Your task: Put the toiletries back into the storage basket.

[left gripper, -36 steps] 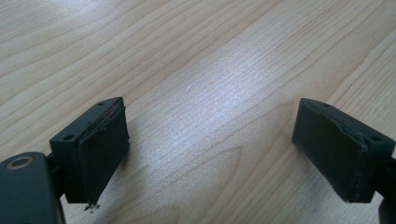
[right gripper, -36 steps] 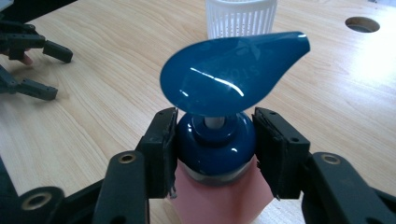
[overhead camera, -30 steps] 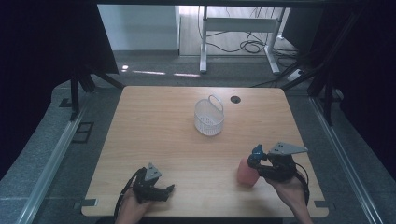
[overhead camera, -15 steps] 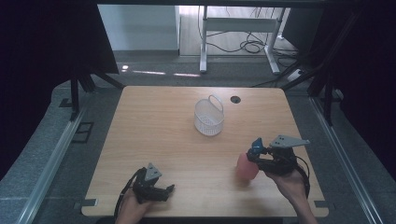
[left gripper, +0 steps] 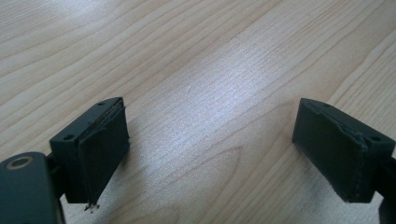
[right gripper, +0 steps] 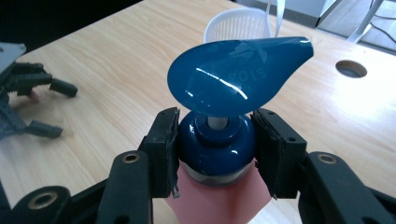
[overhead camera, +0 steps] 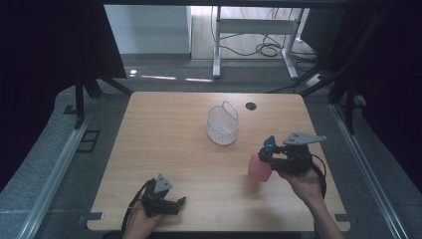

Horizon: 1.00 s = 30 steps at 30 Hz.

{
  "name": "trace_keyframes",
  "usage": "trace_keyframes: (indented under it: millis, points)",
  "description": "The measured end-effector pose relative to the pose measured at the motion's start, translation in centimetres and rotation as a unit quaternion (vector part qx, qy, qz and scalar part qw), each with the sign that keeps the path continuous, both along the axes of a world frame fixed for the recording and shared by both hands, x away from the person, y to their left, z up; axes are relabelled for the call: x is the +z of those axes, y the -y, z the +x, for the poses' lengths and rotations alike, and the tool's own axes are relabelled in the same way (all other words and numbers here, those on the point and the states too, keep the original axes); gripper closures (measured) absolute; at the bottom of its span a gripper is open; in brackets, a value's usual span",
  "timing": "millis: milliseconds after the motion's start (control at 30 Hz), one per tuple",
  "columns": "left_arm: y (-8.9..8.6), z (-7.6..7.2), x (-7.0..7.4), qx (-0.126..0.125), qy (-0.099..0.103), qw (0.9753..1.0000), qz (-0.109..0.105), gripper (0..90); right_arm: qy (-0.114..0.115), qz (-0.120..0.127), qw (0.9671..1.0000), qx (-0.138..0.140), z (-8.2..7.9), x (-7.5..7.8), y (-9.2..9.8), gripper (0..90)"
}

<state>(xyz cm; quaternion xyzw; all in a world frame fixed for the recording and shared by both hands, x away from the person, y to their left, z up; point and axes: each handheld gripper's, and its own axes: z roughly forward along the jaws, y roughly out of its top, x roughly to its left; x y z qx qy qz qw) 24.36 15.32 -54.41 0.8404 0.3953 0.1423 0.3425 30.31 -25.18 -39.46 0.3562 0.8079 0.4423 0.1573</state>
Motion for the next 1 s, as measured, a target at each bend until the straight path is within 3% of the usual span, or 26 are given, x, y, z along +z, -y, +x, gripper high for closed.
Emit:
trace_keyframes:
  millis: [400, 1000]
  points:
    - [0.0, 0.0, 0.0, 0.0, -0.001, 1.0, 0.0, 10.4, 0.01, 0.02, 0.9997, 0.005, 2.1, 2.2, -1.1, 52.8]
    - [0.0, 0.0, 0.0, 0.0, 0.0, 1.0, 0.0, 10.4, 0.025, 0.01, 0.9996, 0.006, 5.7, 4.7, -4.0, 52.9]
